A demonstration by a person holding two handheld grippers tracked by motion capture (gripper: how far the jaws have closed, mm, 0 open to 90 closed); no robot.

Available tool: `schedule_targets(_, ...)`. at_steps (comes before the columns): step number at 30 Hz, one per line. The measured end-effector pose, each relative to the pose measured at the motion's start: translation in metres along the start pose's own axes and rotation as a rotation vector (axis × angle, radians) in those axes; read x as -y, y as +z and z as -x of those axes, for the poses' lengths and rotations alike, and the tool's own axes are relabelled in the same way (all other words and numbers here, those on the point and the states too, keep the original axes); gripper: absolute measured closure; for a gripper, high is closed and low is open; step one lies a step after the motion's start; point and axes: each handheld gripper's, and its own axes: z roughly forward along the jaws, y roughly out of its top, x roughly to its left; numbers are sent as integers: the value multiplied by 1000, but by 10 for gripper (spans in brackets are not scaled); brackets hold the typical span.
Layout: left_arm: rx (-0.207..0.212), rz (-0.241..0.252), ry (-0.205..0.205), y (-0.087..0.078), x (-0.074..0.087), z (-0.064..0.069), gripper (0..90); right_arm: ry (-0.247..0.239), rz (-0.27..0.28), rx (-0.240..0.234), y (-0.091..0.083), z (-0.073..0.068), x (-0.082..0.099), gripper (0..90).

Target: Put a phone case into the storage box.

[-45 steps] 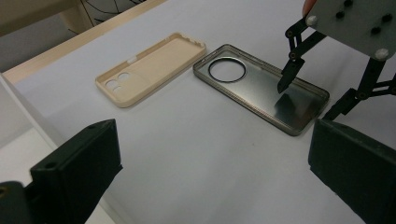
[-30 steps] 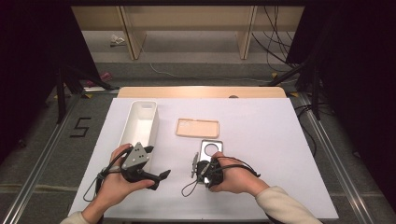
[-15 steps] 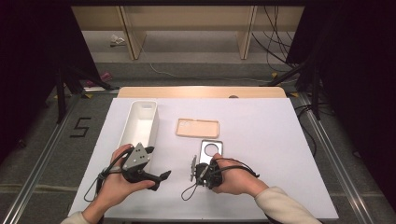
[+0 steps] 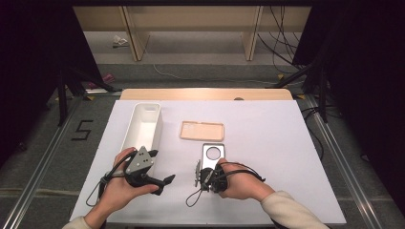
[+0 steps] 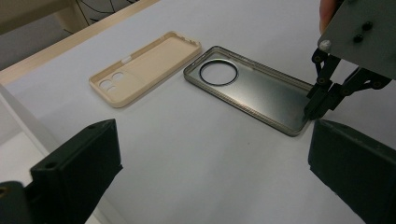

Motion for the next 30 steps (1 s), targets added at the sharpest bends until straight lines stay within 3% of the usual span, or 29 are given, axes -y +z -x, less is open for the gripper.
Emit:
schedule_targets(9,0,-2,-1,1,1,0,21,-5,22,-4,0,1,2,891)
schedule_targets(18,-3,1,-7,0,1,-1,25,34,124,-20,-10,8,14,893)
schedule_targets(30,-4,5,-16,0,2,-2,32,101,244,-41,-25,9,32,895)
